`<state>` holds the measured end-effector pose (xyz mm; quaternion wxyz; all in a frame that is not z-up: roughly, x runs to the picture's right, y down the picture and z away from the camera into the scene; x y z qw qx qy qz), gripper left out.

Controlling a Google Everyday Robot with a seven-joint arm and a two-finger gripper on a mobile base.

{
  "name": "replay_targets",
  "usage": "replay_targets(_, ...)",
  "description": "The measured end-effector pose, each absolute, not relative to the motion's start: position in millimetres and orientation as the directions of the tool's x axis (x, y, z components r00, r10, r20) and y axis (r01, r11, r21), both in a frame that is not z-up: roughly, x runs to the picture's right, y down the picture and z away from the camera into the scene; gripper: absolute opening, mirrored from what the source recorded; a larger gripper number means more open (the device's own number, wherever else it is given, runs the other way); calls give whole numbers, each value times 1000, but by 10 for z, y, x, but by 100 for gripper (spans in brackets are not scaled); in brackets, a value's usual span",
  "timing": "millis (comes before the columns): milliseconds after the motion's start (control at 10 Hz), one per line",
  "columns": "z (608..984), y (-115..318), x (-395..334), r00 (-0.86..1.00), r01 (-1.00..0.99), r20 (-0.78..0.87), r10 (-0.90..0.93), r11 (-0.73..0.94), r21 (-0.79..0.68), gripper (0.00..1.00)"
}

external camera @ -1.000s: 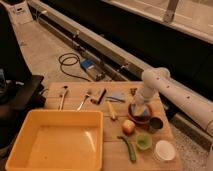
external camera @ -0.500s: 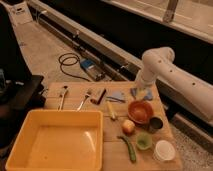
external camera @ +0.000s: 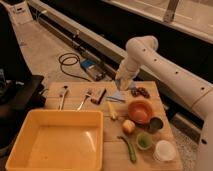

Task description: Wipe table surface with sponge

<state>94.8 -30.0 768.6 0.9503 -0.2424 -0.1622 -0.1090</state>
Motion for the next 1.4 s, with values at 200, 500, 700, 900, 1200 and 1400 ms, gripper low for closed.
replay_targets(200,7686,-297,948,924,286,361,-128,858,-426,0)
replay_targets(500,7682,-301,968,925,291,352,-141,859,-421,0)
replay_targets(700,7759,-429,853,917,327,354,-186,858,-396,0)
replay_targets(900,7922,-516,527,883,408,397,-251,829,-382,0)
replay_targets(1200,8160,-437,-129,808,538,484,-337,757,-371,0)
replay_targets(1400,8270,-345,-556,744,621,546,-386,701,-351,0)
